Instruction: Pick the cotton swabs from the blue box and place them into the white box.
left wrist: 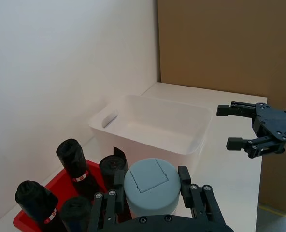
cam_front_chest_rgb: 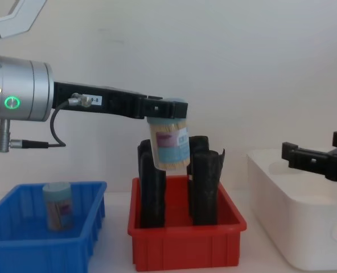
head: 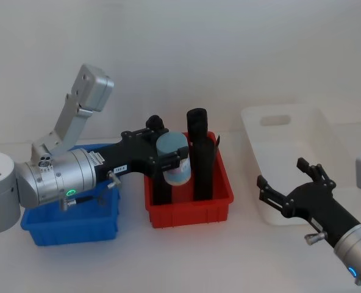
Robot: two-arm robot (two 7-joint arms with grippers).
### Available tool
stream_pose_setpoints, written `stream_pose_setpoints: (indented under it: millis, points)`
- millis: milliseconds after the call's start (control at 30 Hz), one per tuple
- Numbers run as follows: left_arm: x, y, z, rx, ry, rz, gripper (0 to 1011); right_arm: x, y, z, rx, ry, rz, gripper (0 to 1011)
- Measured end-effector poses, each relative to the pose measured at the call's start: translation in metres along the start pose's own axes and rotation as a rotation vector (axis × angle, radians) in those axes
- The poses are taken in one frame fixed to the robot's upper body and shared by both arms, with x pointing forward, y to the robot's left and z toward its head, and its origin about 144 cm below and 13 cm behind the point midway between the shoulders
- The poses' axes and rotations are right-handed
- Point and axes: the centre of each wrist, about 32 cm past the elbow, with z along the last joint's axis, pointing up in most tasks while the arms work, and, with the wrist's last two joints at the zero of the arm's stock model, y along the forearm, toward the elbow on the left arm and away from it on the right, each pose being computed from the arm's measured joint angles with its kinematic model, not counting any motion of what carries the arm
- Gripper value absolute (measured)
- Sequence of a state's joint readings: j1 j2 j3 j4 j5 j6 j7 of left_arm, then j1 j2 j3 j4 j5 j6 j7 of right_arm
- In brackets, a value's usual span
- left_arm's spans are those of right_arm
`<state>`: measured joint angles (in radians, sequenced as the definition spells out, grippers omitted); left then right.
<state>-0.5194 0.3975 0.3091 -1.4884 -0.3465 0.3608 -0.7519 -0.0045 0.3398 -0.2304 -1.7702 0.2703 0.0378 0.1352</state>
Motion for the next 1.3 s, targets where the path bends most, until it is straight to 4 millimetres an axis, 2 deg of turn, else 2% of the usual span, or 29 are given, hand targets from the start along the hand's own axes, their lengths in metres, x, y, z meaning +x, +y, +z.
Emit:
stream_pose_setpoints:
  millis: [533,900,1300]
  points:
    - [0.0,-0.002,0.001,0.0,0.001,-0.013,670,-0.006,0.019,0.012,0.0,-0.067,0.214,1002]
    - [0.0,-0.002,0.001,0.0,0.001,-0.016,670,-0.013,0.047,0.022,-0.01,-0.141,0.356,1002]
    - [0.0,-0.002,0.001,0.0,0.001,-0.017,670,-0.015,0.071,0.025,-0.027,-0.183,0.404,1002]
